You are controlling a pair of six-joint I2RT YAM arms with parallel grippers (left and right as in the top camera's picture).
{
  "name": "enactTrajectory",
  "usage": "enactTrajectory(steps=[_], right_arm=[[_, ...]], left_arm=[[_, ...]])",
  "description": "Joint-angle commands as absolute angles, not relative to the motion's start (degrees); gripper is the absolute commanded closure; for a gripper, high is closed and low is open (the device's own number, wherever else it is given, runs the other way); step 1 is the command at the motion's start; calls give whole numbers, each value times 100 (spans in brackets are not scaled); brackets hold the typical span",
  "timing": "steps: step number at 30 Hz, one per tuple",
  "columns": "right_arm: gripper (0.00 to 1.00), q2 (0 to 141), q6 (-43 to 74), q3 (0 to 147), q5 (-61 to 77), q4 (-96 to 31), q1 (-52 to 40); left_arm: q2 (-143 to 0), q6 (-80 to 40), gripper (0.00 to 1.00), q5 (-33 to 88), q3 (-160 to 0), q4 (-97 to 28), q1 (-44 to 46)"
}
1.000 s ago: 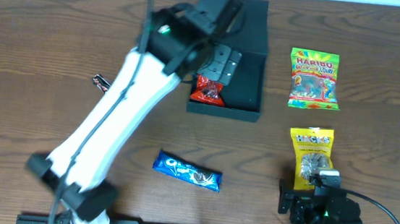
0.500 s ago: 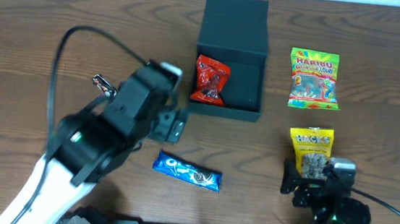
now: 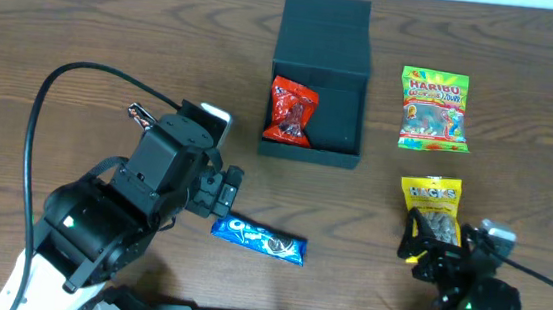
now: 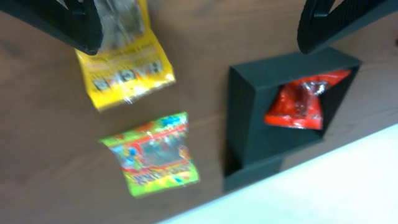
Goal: Pack container
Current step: 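Reach the right gripper down and grasp the yellow Hacks bag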
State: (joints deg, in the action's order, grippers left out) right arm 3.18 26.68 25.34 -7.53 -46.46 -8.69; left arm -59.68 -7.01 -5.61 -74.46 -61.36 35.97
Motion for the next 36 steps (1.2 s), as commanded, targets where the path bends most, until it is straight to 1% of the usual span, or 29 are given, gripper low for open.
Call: enactTrajectory(steps=[1, 5, 7, 9, 11, 14, 17, 18, 20, 26, 29, 36], right_arm=[[1, 906, 3227, 3267, -1431, -5098, -827], [1, 2869, 3516, 4477, -1535, -6119, -825], [1, 3728, 3507, 4770, -1715, -6368, -819], [1, 4399, 3223, 4912, -1466, -6482, -821], [1, 4762, 2945, 4921, -1347, -6482, -821], [1, 5098, 2823, 4921, -1352, -6348, -821], [1, 5249, 2126, 4954, -1151, -6075, -786], [1, 5345, 1721, 4998, -674, -5927, -705], [1, 5468, 1511, 5070, -132, -5800, -532], [1, 5485, 1507, 5081, -279, -5791, -366], [1, 5590, 1092, 5081, -320, -5859, -292], [1, 6598, 1017, 5081, -576, -6156, 1109]], left_arm=[[-5951, -620, 5, -663, -7424, -6178, 3592], [-5951, -620, 5, -663, -7424, -6173, 3592], [-5951, -620, 5, -661, -7424, -6206, 3592], [-5951, -617, 5, -663, -7424, -6267, 3592], [-5951, -620, 5, -661, -7424, -6281, 3592], [-5951, -620, 5, -659, -7417, -6278, 3592], [-5955, -622, 5, -655, -7371, -6278, 3592], [-5955, -622, 5, -637, -7332, -6281, 3592], [-5957, -639, 5, -639, -7240, -6296, 3592], [-5957, -701, 5, -628, -6814, -6239, 3592], [-5955, -773, 5, -596, -6735, -6226, 3592], [-5944, -773, 5, -593, -6735, -6158, 3592]])
